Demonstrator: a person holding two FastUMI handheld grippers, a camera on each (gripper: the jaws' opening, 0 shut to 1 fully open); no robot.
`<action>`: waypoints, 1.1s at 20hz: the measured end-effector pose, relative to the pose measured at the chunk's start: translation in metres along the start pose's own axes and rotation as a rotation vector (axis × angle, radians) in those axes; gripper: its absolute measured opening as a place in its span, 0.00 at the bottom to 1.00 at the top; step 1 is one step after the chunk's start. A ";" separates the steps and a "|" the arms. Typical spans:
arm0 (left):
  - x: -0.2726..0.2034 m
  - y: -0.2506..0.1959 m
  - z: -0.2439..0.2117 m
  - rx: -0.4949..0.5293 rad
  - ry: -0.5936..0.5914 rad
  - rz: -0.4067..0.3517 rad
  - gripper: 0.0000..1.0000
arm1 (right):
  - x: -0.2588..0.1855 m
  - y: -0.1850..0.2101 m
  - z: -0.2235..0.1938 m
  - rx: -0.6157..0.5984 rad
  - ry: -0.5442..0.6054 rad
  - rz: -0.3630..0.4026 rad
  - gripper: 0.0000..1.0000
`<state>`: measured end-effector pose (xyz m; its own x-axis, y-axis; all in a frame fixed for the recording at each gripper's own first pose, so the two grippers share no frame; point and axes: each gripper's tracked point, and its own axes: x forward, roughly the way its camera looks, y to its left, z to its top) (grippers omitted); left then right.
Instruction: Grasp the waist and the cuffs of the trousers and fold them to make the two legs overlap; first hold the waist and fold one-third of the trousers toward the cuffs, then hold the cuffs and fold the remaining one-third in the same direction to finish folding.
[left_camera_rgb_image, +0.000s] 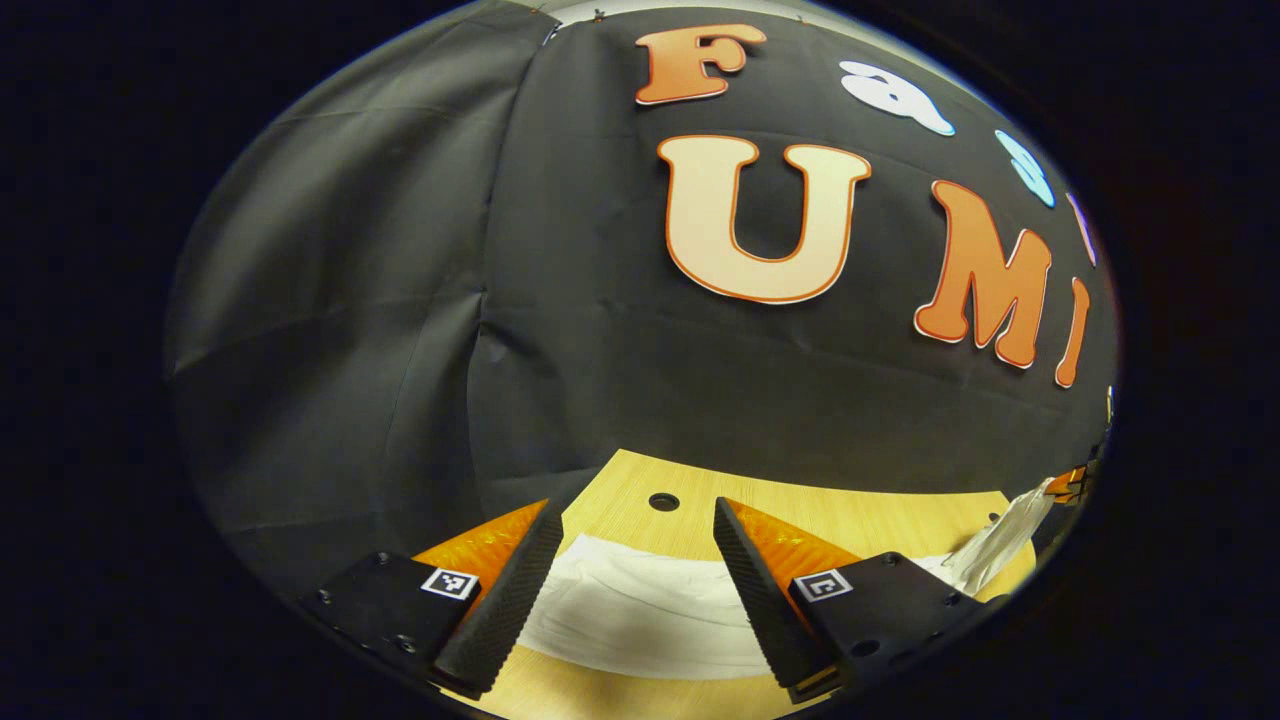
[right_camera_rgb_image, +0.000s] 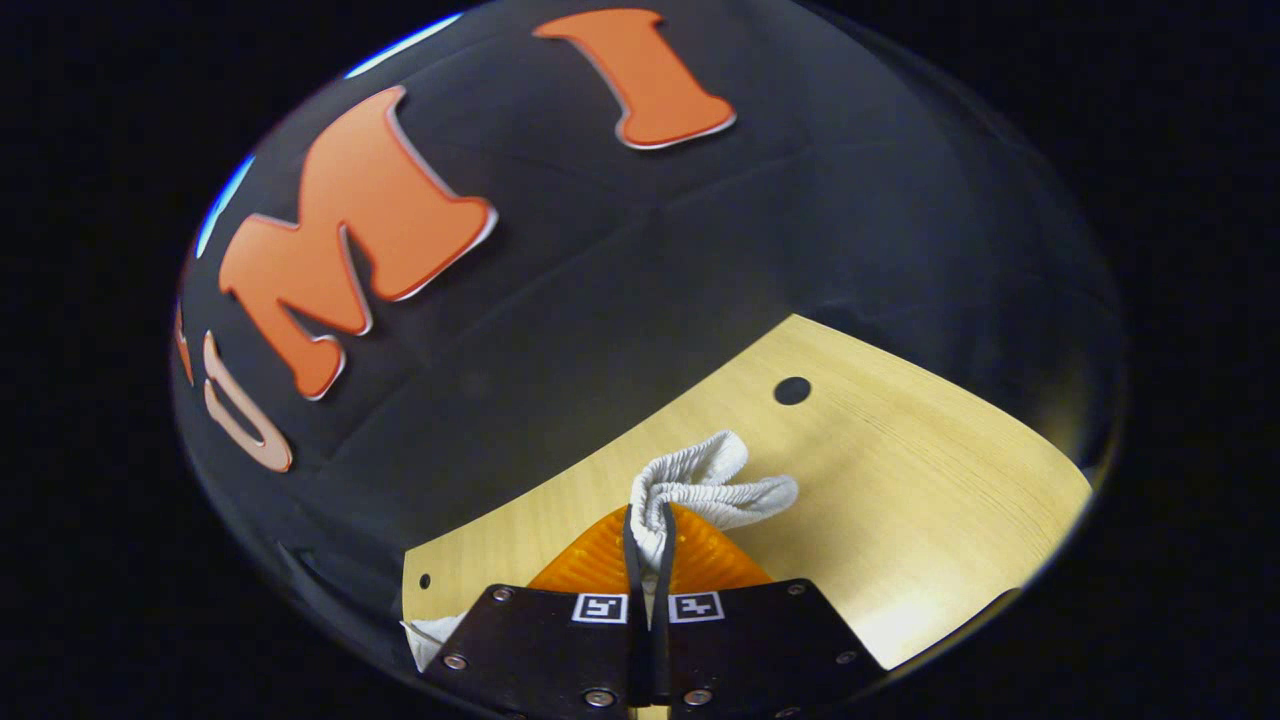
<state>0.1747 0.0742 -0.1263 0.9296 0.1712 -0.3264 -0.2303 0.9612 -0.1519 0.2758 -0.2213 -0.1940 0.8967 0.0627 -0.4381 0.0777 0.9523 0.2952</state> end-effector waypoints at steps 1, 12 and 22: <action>0.001 0.011 -0.001 -0.009 0.002 0.002 0.99 | 0.000 0.001 -0.001 -0.031 0.004 0.015 0.00; 0.013 0.118 0.000 -0.028 0.006 0.026 0.99 | -0.005 0.000 0.006 -0.207 0.191 0.132 0.00; 0.017 0.175 -0.030 -0.047 0.069 0.074 0.99 | -0.011 -0.002 0.023 -0.442 0.348 0.073 0.05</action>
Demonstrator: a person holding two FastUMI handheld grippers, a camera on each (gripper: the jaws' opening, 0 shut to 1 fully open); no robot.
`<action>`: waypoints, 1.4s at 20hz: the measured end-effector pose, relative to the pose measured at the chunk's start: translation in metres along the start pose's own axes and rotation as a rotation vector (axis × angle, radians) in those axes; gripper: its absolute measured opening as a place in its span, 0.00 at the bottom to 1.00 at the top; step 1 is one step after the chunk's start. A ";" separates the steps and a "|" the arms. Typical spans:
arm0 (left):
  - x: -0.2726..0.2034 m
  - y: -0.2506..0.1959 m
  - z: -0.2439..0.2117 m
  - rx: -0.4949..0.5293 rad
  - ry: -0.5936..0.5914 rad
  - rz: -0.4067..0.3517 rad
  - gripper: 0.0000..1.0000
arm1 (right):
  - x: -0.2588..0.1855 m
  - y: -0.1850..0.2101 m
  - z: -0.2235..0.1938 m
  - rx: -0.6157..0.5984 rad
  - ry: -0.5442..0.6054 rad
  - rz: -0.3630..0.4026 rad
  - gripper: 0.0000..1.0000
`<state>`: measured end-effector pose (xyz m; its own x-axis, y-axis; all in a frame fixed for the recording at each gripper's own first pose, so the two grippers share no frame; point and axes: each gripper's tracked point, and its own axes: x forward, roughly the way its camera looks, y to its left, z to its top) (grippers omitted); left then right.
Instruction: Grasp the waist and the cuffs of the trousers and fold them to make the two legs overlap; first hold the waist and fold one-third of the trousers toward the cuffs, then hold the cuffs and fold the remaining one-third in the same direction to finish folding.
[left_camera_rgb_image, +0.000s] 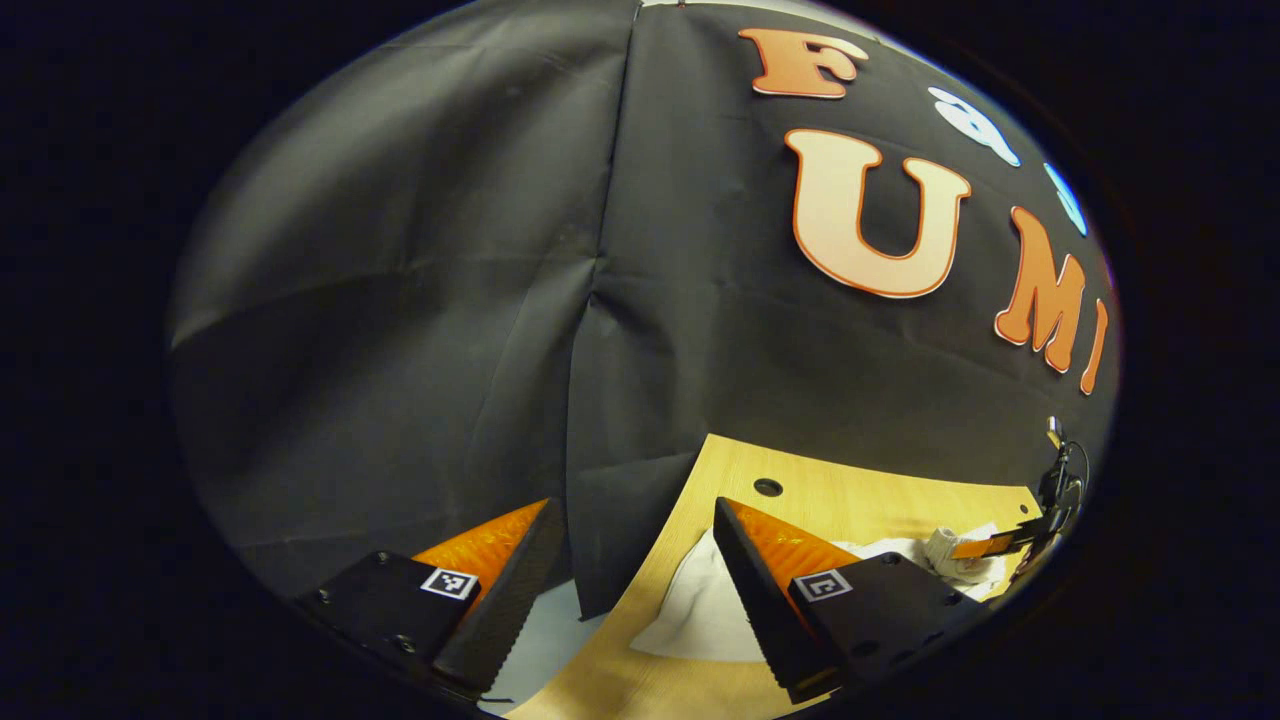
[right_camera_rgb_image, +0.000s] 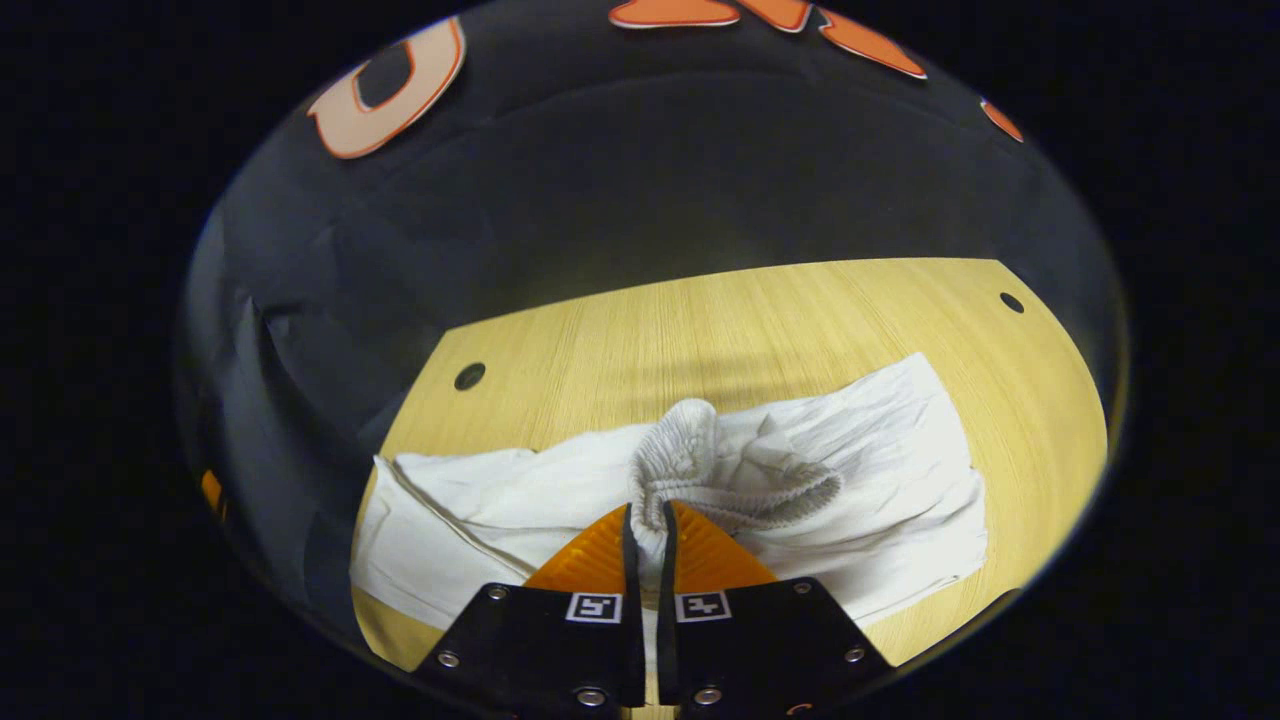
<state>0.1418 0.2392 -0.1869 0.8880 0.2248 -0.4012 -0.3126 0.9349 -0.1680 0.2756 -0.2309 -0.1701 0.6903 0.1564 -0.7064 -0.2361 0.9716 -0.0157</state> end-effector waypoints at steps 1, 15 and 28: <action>0.000 0.002 -0.006 -0.015 0.012 0.000 1.00 | 0.004 0.002 -0.006 -0.020 0.008 -0.004 0.09; -0.016 -0.039 -0.063 -0.371 0.252 -0.028 0.99 | -0.033 -0.009 -0.017 -0.041 0.064 0.127 0.99; -0.018 -0.050 -0.145 -0.963 0.460 0.113 0.99 | -0.064 -0.091 -0.030 0.042 0.125 0.126 0.99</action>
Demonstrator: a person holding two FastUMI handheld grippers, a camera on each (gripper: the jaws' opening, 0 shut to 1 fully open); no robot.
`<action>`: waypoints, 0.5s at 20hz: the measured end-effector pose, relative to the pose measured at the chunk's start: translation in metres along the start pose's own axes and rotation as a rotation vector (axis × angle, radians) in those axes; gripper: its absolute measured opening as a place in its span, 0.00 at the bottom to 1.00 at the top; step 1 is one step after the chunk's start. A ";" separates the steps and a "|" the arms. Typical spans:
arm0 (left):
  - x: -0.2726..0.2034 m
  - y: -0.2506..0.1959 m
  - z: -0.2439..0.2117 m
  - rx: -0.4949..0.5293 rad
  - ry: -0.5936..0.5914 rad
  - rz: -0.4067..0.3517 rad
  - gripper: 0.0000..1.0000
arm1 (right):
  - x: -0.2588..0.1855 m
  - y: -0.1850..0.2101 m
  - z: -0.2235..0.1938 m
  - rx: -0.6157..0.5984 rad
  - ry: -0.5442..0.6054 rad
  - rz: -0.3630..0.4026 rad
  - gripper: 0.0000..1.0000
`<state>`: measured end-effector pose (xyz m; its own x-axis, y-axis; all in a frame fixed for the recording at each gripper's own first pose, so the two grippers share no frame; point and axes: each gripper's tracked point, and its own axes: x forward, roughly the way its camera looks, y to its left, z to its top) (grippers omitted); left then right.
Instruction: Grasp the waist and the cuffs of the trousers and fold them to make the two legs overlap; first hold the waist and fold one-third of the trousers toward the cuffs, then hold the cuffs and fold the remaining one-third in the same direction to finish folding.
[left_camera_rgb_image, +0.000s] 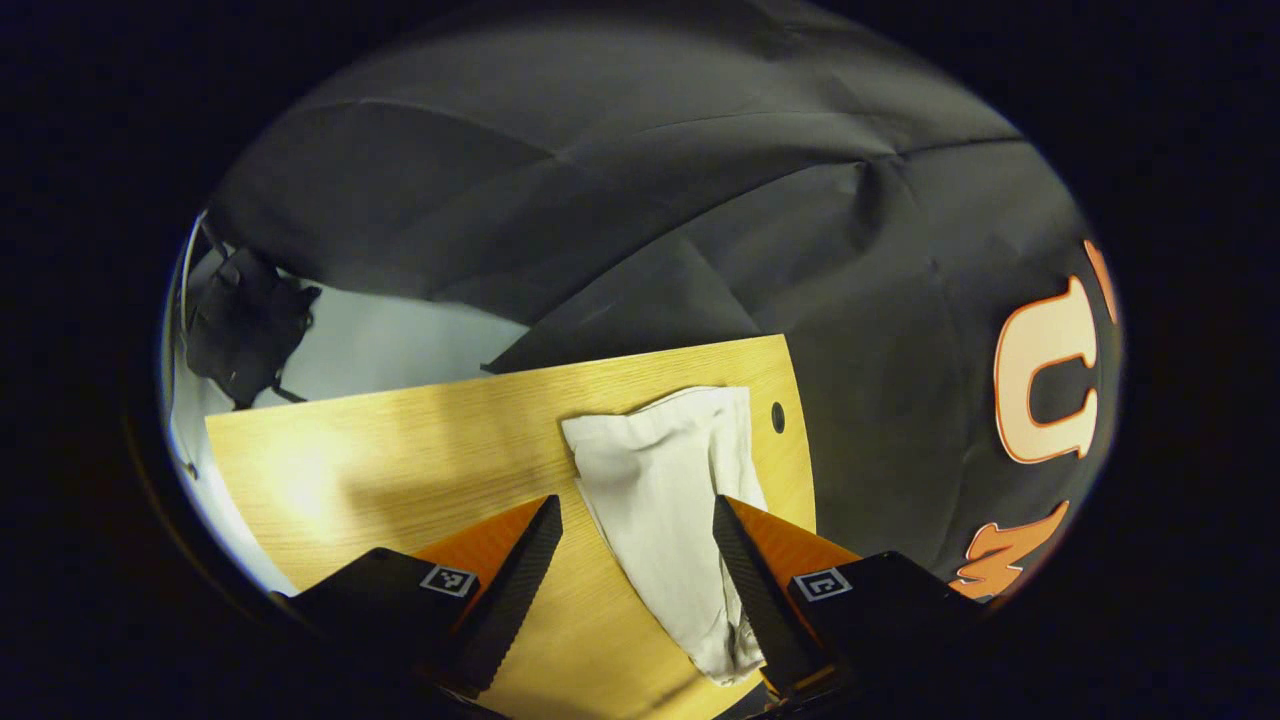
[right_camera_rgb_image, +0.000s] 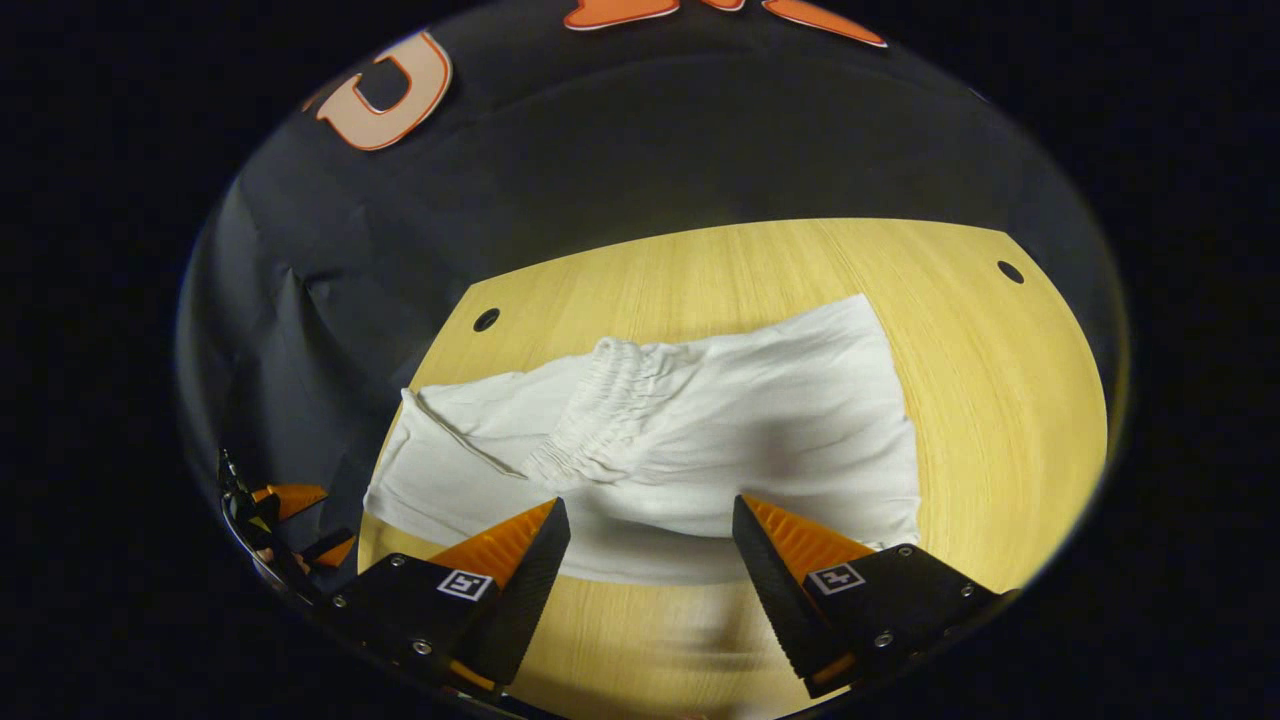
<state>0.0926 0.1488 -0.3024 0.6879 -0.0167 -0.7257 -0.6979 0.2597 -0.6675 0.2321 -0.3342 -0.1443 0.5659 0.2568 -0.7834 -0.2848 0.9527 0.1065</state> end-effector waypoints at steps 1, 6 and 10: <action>0.007 0.001 -0.001 -0.003 0.002 0.010 0.99 | -0.001 -0.007 0.001 0.006 0.003 -0.009 0.99; 0.032 0.011 -0.003 -0.032 0.019 0.076 0.99 | -0.005 -0.030 0.003 0.033 0.014 -0.031 0.98; 0.050 0.012 -0.008 -0.046 0.049 0.093 0.99 | -0.004 -0.040 0.002 0.067 0.025 -0.041 0.99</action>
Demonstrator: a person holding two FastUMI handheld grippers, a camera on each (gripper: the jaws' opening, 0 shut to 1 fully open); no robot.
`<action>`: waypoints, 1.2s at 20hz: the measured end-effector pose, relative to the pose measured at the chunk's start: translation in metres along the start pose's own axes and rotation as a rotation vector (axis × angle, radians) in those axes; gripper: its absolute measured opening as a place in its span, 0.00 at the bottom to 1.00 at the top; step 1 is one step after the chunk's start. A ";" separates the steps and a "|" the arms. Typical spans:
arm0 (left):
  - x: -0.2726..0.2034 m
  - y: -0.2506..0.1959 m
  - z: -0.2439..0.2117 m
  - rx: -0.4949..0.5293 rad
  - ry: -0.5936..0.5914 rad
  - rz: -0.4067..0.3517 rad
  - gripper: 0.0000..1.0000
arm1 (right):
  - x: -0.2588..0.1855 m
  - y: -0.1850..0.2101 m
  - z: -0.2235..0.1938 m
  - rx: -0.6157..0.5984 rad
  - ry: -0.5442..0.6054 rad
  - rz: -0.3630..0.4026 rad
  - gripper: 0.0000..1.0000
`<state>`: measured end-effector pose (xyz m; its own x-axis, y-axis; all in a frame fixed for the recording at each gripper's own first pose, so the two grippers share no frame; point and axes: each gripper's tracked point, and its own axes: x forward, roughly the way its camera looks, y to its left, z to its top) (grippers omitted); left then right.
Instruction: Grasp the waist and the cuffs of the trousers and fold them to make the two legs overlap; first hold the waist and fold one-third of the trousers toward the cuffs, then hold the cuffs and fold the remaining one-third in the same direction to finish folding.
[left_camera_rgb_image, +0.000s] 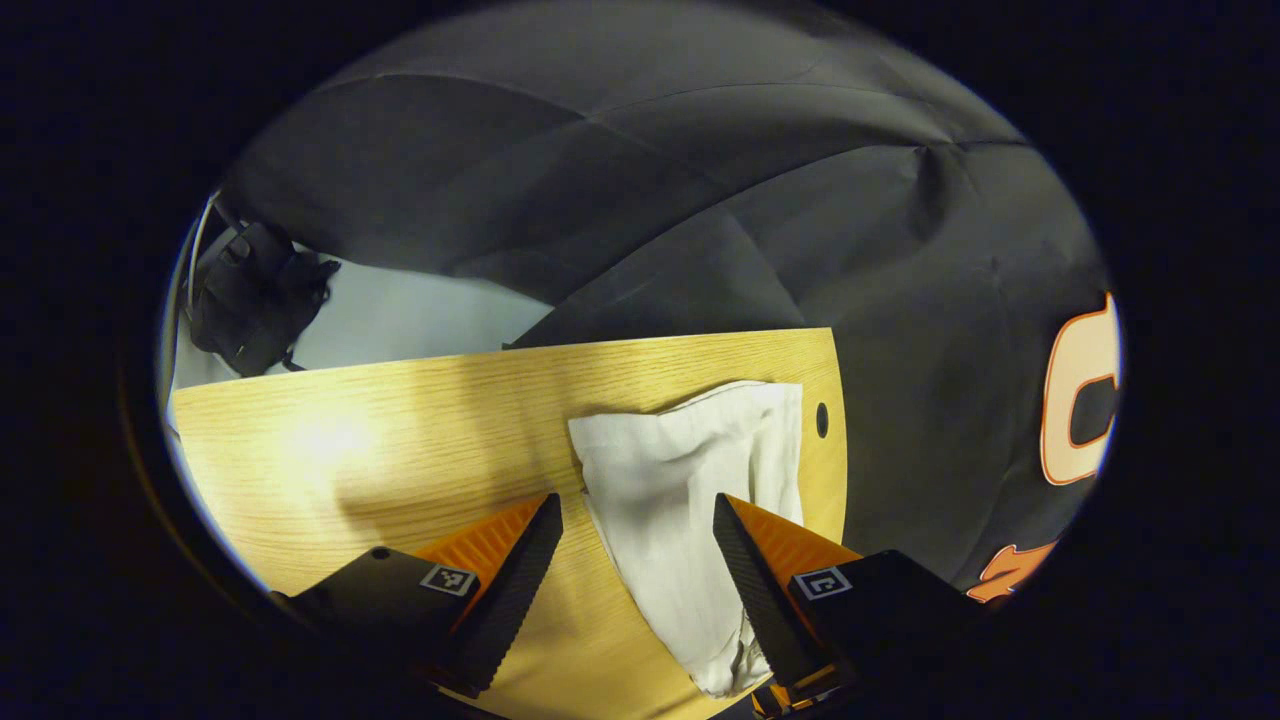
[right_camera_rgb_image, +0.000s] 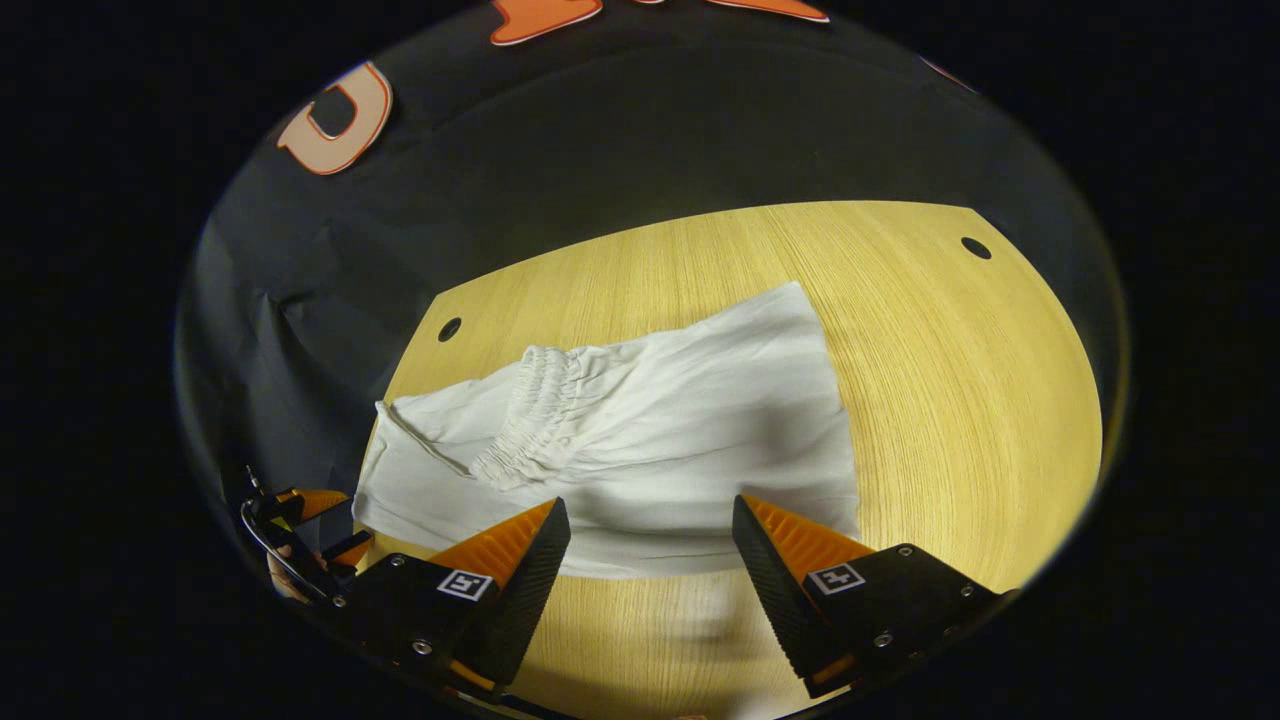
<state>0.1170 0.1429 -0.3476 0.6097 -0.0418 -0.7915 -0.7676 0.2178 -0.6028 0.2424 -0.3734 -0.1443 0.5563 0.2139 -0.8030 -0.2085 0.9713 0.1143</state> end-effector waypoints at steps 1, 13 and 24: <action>0.003 -0.003 0.000 0.002 -0.002 -0.008 1.00 | 0.000 -0.003 -0.001 0.010 0.004 -0.002 0.99; 0.063 -0.035 -0.011 0.055 0.061 -0.046 0.12 | -0.008 -0.024 -0.004 0.088 0.007 -0.019 0.99; 0.016 -0.140 -0.014 0.347 -0.017 -0.240 0.04 | -0.022 -0.035 -0.004 0.126 -0.037 -0.005 0.99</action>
<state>0.2317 0.0979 -0.2772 0.7685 -0.1153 -0.6294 -0.4935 0.5193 -0.6977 0.2341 -0.4125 -0.1327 0.5866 0.2107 -0.7820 -0.1043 0.9772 0.1850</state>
